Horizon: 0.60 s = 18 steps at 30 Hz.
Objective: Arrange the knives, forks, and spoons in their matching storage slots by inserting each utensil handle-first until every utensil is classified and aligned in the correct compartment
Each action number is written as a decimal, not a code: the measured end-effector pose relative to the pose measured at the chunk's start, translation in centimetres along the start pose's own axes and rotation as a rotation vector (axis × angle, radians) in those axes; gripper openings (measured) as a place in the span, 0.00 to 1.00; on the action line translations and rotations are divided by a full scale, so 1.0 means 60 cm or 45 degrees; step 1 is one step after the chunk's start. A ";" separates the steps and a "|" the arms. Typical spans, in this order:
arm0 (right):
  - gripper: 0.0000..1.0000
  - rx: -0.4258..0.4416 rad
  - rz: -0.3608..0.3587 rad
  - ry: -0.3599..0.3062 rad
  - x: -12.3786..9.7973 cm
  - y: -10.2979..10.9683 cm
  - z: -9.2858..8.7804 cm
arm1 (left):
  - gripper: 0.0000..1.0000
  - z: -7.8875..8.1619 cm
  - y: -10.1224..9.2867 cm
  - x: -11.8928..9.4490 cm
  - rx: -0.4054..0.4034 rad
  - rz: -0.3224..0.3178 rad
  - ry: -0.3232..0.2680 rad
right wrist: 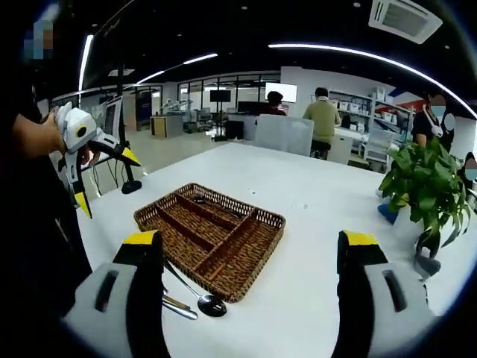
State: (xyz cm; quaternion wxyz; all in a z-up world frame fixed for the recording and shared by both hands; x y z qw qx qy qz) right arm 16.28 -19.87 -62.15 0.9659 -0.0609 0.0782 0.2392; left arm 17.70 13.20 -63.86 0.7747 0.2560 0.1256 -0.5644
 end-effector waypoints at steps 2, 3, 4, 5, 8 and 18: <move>1.00 -0.009 0.005 -0.002 -0.001 0.001 0.000 | 0.99 0.002 0.007 -0.002 -0.069 0.058 -0.054; 1.00 -0.017 0.007 -0.001 -0.001 0.001 -0.001 | 0.99 0.004 0.012 -0.003 -0.104 0.088 -0.083; 1.00 -0.026 0.013 0.004 0.000 0.001 -0.002 | 1.00 0.003 0.021 -0.009 -0.144 0.135 -0.110; 1.00 -0.028 0.014 0.004 0.000 0.001 -0.002 | 1.00 0.003 0.024 -0.012 -0.150 0.146 -0.122; 1.00 -0.043 0.046 0.013 0.005 0.006 -0.005 | 1.00 0.001 0.026 -0.020 -0.142 0.148 -0.116; 0.99 -0.240 0.277 0.089 0.033 0.049 -0.026 | 1.00 0.007 0.067 -0.100 -0.552 0.546 -0.436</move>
Point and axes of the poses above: the point that each gripper's makers call its tool centre point, and the gripper's own axes: x roughly forward along the fingers, y roughly to its left, z roughly out of its top, the point moved 8 cm from there along -x, roughly backward along the fingers, and after that the axes turned 11 degrees about -y, right-handed, at the moved point
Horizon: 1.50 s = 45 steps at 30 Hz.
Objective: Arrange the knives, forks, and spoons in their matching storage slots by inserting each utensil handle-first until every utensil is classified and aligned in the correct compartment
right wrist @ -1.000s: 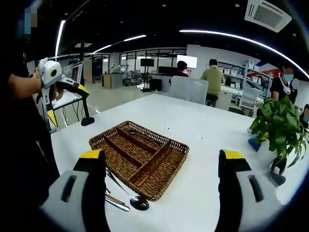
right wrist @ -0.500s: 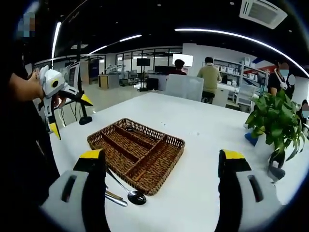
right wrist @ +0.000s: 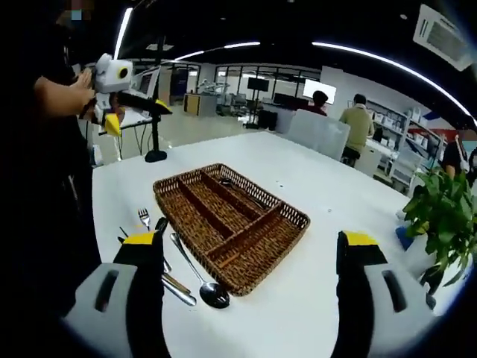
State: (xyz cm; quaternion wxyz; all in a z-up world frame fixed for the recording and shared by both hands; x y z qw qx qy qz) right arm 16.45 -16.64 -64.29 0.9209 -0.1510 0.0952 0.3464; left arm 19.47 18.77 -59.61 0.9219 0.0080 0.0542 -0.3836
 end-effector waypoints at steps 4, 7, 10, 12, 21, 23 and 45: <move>0.97 0.005 0.025 0.004 0.008 0.000 0.000 | 1.00 -0.002 0.024 -0.038 0.078 0.082 0.064; 0.91 -0.006 0.077 0.024 0.015 0.002 -0.006 | 1.00 -0.008 0.031 -0.059 0.175 0.084 0.140; 0.87 -0.022 0.142 0.060 0.022 0.006 -0.012 | 1.00 -0.011 0.036 -0.074 0.192 0.095 0.168; 0.80 -0.041 0.209 0.085 0.025 0.011 -0.014 | 1.00 -0.012 0.042 -0.080 0.167 0.108 0.172; 0.66 -0.082 0.418 0.207 0.057 0.034 -0.034 | 1.00 -0.031 0.063 -0.111 0.136 0.178 0.205; 0.66 -0.075 0.441 0.221 0.063 0.037 -0.040 | 1.00 -0.031 0.062 -0.113 0.132 0.181 0.199; 0.29 -0.161 0.658 0.330 0.126 0.099 -0.168 | 1.00 -0.030 0.068 -0.136 0.152 0.223 0.172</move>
Point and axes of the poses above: the point that each gripper's makers call its tool centre point, and the gripper's own axes: x roughly forward along the fingers, y roughly to its left, z roughly out of its top, the point moved 8 cm from there along -x, roughly backward along the fingers, and after that the axes turned 11 degrees about -y, right-handed, at the moved point
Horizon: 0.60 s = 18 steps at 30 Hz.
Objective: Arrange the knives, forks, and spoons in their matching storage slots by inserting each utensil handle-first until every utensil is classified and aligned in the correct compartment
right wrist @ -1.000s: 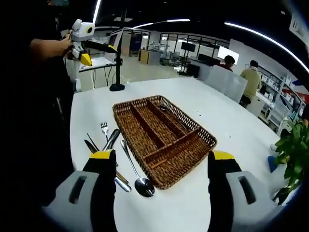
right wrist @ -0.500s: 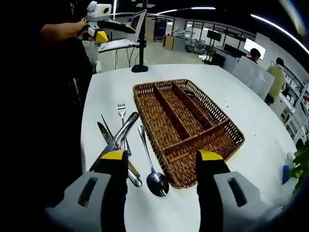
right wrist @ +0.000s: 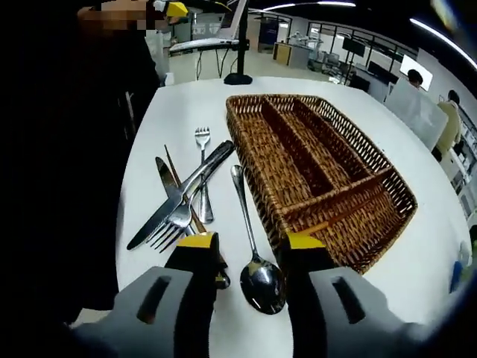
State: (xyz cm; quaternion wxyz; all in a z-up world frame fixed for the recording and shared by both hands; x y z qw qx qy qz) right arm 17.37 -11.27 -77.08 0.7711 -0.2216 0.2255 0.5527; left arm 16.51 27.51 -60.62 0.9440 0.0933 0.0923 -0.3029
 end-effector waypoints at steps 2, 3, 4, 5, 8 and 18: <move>0.26 -0.018 0.014 0.022 0.010 -0.001 -0.010 | 1.00 0.001 0.003 -0.002 0.002 0.004 -0.012; 0.26 -0.025 0.013 0.028 0.016 -0.001 -0.014 | 1.00 0.001 0.004 -0.002 -0.001 0.007 -0.013; 0.25 -0.026 0.019 0.035 0.021 -0.001 -0.018 | 1.00 0.000 0.005 -0.003 0.000 0.009 -0.013; 0.23 -0.026 0.023 0.040 0.024 0.000 -0.019 | 1.00 0.000 0.006 -0.004 0.000 0.011 -0.013; 0.18 -0.017 0.031 0.042 0.035 0.002 -0.022 | 1.00 -0.004 0.011 -0.007 -0.006 0.014 -0.009; 0.05 -0.009 0.031 0.016 0.071 -0.002 -0.031 | 1.00 -0.009 0.015 -0.023 -0.006 0.032 0.001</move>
Point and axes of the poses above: the point that each gripper's makers call its tool centre point, and the gripper's own axes: x roughly forward along the fingers, y roughly to its left, z roughly out of its top, the point moved 8 cm from there along -x, roughly backward along the fingers, and after that the axes turned 11 degrees about -y, right-handed, at the moved point
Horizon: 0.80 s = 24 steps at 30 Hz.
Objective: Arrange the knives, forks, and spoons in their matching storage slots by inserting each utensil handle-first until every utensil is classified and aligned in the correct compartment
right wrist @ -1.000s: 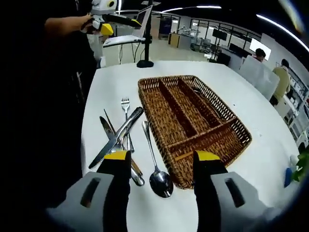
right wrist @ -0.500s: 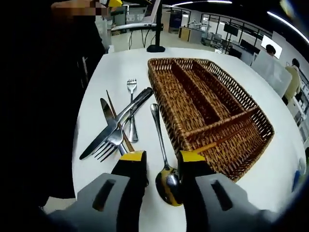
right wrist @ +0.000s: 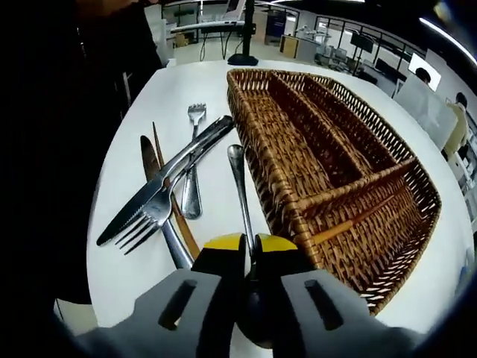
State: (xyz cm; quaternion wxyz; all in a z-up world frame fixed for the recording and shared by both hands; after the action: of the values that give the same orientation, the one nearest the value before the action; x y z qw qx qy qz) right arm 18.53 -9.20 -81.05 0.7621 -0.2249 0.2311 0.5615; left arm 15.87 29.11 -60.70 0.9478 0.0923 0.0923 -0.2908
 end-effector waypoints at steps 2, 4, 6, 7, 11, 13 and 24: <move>0.04 -0.016 0.003 0.004 -0.007 0.000 0.000 | 1.00 -0.001 0.003 -0.004 -0.003 0.007 0.001; 0.04 -0.033 0.018 -0.013 -0.007 -0.001 -0.006 | 1.00 -0.002 0.002 -0.005 -0.005 0.011 0.004; 0.04 -0.039 0.031 -0.008 -0.006 0.000 -0.006 | 1.00 -0.002 0.002 -0.006 -0.005 0.014 0.005; 0.03 -0.039 0.038 -0.002 -0.004 -0.001 -0.007 | 1.00 -0.001 0.002 -0.006 -0.006 0.014 0.003; 0.01 -0.154 0.110 0.052 -0.003 0.002 0.001 | 1.00 0.003 0.002 -0.004 -0.003 0.015 -0.005; 0.00 -0.072 0.130 0.075 -0.001 0.010 0.003 | 1.00 0.003 0.003 -0.002 0.001 0.015 -0.005; 0.00 -0.212 0.159 0.067 -0.025 0.010 0.047 | 1.00 0.005 0.003 -0.005 0.002 0.030 -0.015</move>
State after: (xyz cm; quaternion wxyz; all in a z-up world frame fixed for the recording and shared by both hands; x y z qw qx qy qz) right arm 17.82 -8.47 -77.95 0.6979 -0.2874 0.2171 0.6191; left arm 15.76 29.36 -60.32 0.9517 0.0926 0.0853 -0.2801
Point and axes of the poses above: the point that each gripper's makers call its tool centre point, and the gripper's own axes: x roughly forward along the fingers, y roughly to its left, z roughly out of its top, the point moved 8 cm from there along -x, roughly backward along the fingers, and after that the axes turned 11 degrees about -y, right-handed, at the moved point
